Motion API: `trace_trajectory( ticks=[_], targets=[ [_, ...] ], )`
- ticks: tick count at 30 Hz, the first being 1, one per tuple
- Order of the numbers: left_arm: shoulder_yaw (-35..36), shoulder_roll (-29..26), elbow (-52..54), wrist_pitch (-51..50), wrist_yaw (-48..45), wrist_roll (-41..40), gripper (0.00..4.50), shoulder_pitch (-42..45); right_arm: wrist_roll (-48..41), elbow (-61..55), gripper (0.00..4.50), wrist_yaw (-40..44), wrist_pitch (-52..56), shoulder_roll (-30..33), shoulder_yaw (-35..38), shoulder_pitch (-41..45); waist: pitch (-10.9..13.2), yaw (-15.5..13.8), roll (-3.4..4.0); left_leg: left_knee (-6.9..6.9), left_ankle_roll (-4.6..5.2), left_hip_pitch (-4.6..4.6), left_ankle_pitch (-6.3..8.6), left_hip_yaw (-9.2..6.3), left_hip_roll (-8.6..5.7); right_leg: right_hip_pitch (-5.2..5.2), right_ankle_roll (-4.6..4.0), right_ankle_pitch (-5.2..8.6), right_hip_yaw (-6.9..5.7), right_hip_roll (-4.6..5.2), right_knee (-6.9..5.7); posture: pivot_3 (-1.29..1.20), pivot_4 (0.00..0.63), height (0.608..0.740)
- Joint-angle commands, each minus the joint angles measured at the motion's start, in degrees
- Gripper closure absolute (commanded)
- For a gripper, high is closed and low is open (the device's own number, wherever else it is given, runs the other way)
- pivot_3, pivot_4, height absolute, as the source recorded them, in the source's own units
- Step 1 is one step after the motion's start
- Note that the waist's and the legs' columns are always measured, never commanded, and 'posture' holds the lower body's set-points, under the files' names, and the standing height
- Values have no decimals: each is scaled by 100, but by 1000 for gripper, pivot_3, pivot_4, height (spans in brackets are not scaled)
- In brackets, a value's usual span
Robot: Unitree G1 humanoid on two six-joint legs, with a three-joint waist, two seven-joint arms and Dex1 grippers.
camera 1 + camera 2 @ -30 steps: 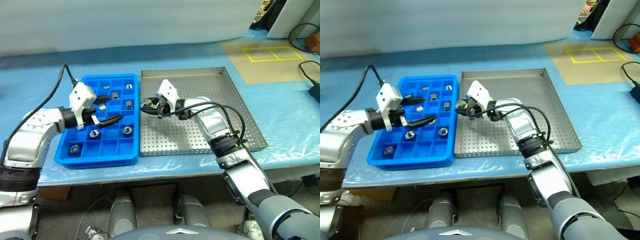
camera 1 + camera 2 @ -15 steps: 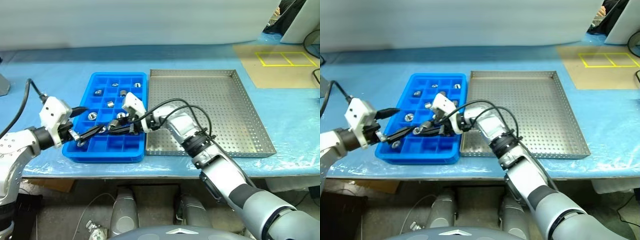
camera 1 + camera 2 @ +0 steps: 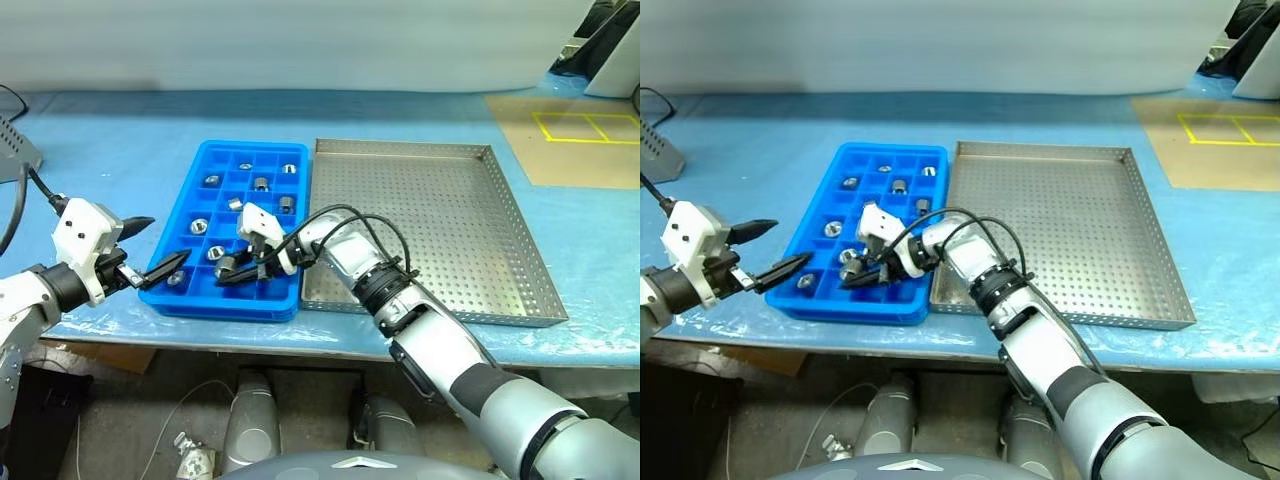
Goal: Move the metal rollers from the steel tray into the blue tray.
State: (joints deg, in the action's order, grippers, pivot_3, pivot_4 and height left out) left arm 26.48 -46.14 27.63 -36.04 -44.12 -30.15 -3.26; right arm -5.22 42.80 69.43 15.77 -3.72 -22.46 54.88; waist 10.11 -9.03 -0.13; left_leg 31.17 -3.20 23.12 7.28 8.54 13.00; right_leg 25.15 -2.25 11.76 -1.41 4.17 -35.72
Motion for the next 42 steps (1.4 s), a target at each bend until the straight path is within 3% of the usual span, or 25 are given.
trace_trajectory(
  ticks=[1, 4, 9, 18, 24, 33, 42],
  targets=[
    [-47, -79, -46, 83, 35, -11, 0, 224, 21, -80, 3309, -22, -70, -118, 5, -77, 0, 12, 0, -1, -1, -1, 0, 0, 1, 2, -1, 0, 0, -1, -1, 289, 150, 740],
    [-131, -97, -126, 102, -2, 5, 0, 333, 11, -60, 3309, -101, -37, -186, 43, -158, -3, 38, -2, 0, -2, -1, -1, 1, 0, 2, -3, -1, 1, -1, 0, 289, 150, 740],
    [-239, -115, -188, 112, -53, 1, 0, 444, 84, 55, 1752, -374, -17, -180, 150, -46, -3, 36, -3, 0, -2, -3, -1, 1, 0, 1, -4, 0, 1, -1, 1, 266, 150, 740],
    [-556, -56, -331, 136, -73, -1, 0, 806, -198, -938, 1752, -426, 256, 425, 660, -102, -3, -6, -3, 4, -4, 2, -3, 1, -2, -4, -3, -1, 0, 1, -4, 230, 150, 740],
    [-979, 220, -431, 144, -5, -38, 0, 1154, -151, -2508, 1752, -743, 442, 1597, 1034, -767, -6, 15, -8, 12, -9, -1, -7, 1, -3, -10, -1, -1, 1, 0, -1, 177, 150, 740],
    [-1837, 893, -969, 517, 124, 266, 0, 1659, -38, -2961, 1752, -1946, 654, 2857, 1849, -1362, -6, 124, -5, 12, -35, -9, -23, 4, -6, -9, 0, -3, 7, -1, -4, 117, 150, 740],
    [-2379, 1360, -1484, 830, 64, 535, 0, 2192, 80, -3326, 1752, -2186, 718, 3009, 1639, -1557, -6, 272, -5, 14, -28, -10, -21, 6, -7, -9, -1, -4, 8, -2, -5, 46, 150, 740]
  ],
)
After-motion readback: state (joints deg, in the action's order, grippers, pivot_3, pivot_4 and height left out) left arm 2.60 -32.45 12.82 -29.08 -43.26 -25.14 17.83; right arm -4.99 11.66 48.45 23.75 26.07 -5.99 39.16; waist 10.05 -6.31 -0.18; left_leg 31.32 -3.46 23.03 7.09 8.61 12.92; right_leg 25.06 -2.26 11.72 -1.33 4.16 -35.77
